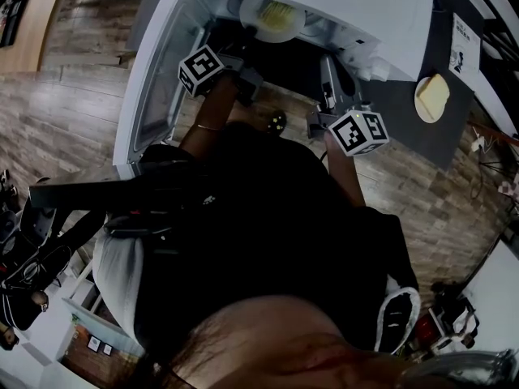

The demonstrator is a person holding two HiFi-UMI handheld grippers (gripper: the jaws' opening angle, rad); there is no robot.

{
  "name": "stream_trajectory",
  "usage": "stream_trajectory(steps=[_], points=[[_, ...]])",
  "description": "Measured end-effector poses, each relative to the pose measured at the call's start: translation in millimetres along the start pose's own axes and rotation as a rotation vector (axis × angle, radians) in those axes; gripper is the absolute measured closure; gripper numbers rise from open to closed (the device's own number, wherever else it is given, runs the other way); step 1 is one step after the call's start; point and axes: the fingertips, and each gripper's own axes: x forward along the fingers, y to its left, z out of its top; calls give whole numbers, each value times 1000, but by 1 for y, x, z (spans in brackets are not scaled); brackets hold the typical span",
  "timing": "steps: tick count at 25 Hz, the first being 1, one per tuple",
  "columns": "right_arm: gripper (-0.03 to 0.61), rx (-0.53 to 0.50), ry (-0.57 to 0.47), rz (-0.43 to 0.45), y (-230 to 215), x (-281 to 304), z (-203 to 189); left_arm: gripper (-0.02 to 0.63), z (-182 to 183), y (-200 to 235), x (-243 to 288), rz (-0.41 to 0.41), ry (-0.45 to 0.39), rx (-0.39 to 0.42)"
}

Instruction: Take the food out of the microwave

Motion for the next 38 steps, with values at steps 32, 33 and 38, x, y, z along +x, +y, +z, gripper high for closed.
stream_trajectory(steps=[32,33,38], points=[[577,5,31,4,5,-39,-21,598,-37,-29,-35,-94,-35,-26],[577,8,32,2,5,-39,-22,598,-37,-29,-35,-96,-31,-30],[577,5,22,-21,8,-34,-24,598,-35,-24,-40,-83,2,-39]])
